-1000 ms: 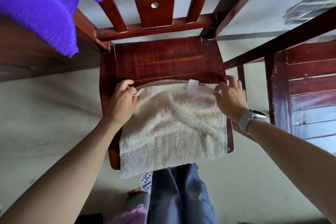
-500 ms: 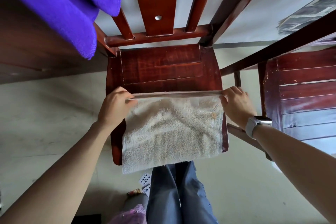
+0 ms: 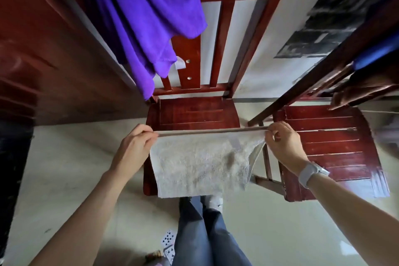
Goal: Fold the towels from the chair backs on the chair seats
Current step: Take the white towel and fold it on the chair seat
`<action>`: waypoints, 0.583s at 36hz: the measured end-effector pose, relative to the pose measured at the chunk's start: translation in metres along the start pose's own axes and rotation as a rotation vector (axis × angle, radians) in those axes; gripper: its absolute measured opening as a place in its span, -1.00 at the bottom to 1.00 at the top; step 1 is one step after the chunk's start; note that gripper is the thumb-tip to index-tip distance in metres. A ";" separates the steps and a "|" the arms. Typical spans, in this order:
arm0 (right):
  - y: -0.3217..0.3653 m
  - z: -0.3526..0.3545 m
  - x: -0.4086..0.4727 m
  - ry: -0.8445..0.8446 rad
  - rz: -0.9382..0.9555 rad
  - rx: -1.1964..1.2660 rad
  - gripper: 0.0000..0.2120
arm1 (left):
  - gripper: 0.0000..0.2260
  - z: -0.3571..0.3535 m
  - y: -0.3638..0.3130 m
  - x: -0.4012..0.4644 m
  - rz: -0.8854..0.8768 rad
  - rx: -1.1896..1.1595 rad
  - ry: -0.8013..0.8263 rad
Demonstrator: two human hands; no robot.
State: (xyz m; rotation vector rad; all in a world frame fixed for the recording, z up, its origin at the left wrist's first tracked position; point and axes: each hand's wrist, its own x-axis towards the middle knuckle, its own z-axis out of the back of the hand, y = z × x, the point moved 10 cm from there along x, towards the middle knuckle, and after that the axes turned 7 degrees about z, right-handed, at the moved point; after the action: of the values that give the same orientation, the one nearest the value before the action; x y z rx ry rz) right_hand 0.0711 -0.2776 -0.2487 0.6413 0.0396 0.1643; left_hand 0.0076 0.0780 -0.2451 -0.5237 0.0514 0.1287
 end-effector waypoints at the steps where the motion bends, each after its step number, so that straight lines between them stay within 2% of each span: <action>1: 0.005 0.011 0.000 -0.026 0.006 0.017 -0.96 | -0.91 0.010 -0.005 -0.002 0.004 -0.005 -0.014; 6: 0.031 0.054 0.000 -0.057 0.056 0.021 -0.94 | -0.94 0.058 -0.033 -0.005 0.004 -0.054 -0.084; 15: 0.086 0.123 0.018 -0.018 0.290 -0.139 -0.92 | -0.95 0.132 -0.086 -0.001 -0.118 0.051 -0.249; 21: 0.101 0.157 0.029 -0.117 0.263 -0.081 -0.89 | -0.93 0.156 -0.104 0.000 -0.147 0.032 -0.286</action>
State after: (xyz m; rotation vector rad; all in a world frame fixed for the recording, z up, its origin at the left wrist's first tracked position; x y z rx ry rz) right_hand 0.0993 -0.2863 -0.0617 0.5725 -0.1642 0.3800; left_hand 0.0243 0.0672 -0.0588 -0.4715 -0.2632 0.0582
